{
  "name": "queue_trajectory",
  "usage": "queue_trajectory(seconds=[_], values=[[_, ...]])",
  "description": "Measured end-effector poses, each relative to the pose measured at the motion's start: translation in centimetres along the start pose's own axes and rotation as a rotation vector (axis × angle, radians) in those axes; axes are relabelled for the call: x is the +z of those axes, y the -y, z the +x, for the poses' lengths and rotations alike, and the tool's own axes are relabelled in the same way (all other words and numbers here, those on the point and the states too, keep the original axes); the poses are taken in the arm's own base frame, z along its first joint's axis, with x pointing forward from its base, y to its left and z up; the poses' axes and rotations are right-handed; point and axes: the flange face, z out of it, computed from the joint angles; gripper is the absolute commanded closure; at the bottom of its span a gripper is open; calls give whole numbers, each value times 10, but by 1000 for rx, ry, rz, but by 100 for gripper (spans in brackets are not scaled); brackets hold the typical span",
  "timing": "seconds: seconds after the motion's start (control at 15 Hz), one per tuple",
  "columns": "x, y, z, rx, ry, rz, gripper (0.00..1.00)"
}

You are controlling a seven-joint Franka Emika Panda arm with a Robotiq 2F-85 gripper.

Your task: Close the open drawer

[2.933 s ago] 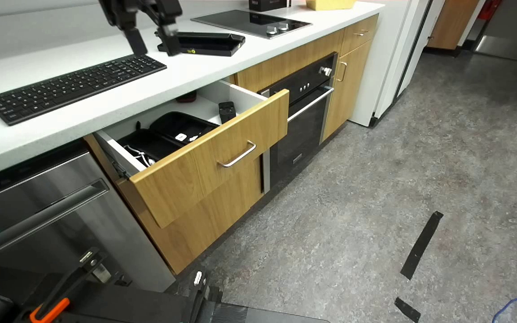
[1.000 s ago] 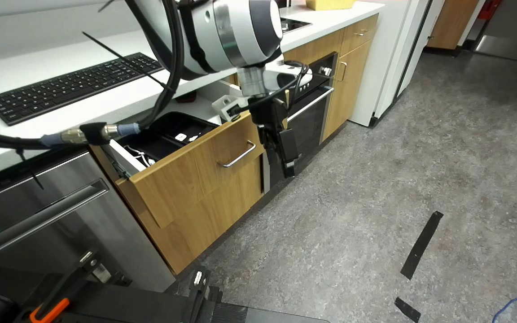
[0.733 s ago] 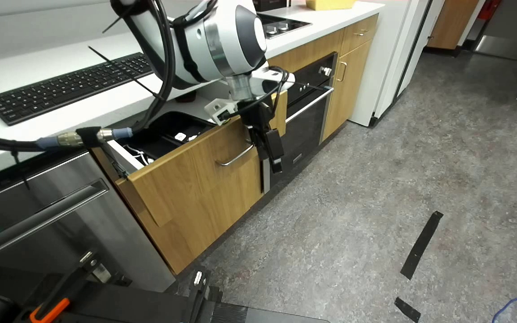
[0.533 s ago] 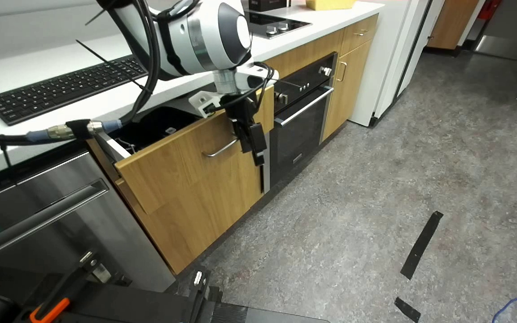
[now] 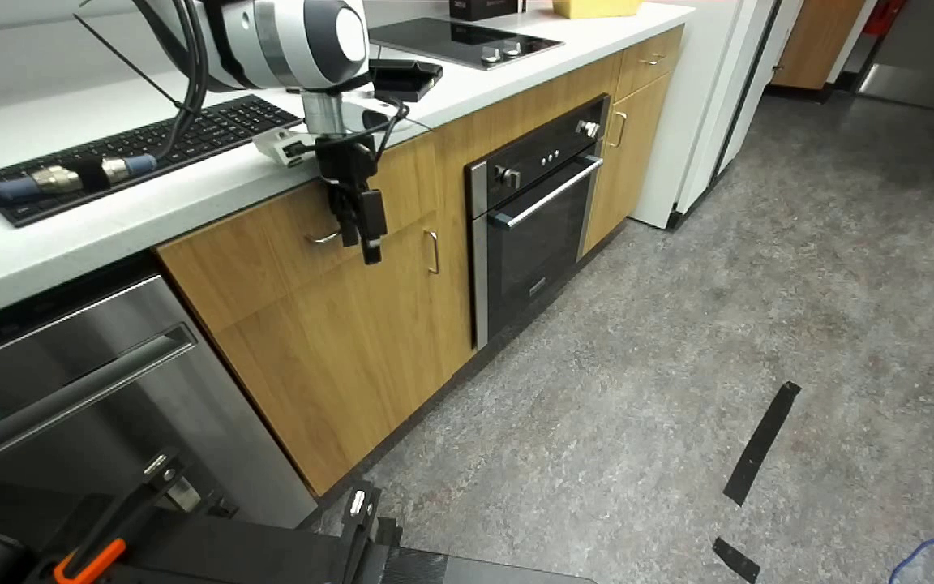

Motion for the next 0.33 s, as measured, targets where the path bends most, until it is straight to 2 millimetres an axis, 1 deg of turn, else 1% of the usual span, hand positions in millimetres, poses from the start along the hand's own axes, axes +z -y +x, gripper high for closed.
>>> queue_trajectory(seconds=[0.07, 0.33], values=[[-1, 7, 0, -6, 16, -25, 0], [-2, 14, 9, -11, 78, -110, 0]])
